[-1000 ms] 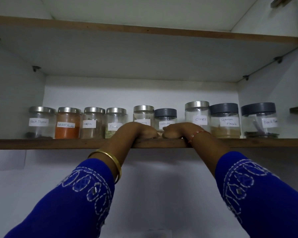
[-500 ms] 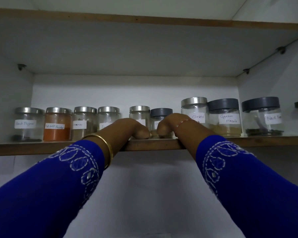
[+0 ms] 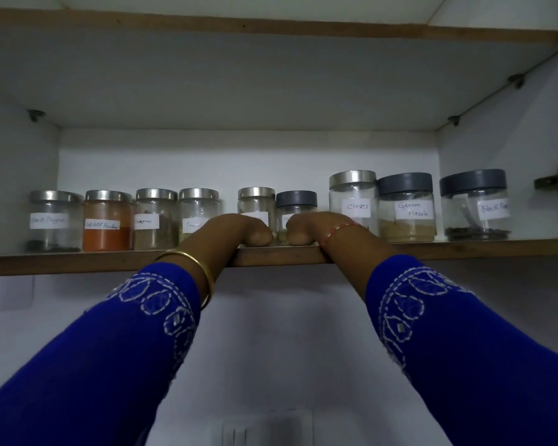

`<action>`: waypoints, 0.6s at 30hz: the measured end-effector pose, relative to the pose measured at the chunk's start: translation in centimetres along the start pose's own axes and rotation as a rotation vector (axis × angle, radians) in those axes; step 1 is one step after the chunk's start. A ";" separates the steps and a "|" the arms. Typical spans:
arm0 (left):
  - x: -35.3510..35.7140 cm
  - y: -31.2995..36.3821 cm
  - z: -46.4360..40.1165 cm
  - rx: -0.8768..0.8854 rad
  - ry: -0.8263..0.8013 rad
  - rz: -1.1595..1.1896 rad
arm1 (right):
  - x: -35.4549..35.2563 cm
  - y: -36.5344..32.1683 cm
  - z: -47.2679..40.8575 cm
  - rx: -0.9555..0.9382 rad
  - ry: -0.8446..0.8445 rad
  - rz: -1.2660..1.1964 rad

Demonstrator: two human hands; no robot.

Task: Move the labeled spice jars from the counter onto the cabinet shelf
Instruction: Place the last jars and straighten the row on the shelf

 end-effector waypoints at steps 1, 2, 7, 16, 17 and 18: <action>-0.1 0.2 0.5 0.013 0.044 -0.014 | -0.4 -2.5 7.5 -0.045 -0.020 -0.034; -0.1 0.4 0.8 0.044 0.068 -0.002 | -1.0 -5.1 14.8 -0.110 -0.023 -0.051; -0.7 2.1 4.2 0.234 0.237 0.111 | -2.8 -5.9 26.3 -0.217 0.218 -0.191; 0.7 6.1 7.4 0.439 0.373 0.165 | -1.4 -0.1 31.7 -0.163 0.445 -0.288; 1.0 6.8 7.7 0.454 0.383 0.168 | -1.4 0.5 32.2 -0.164 0.471 -0.293; 1.2 7.5 7.8 0.467 0.392 0.178 | -1.3 1.1 32.5 -0.156 0.482 -0.295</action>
Point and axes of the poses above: each hand's wrist, its own z-axis away from the middle knuckle, its own x-axis out of the palm, y = z × x, the point moved 6 cm from there along -z, towards the middle knuckle, and after that the axes turned 11 degrees about -y, right-handed, at the moved point
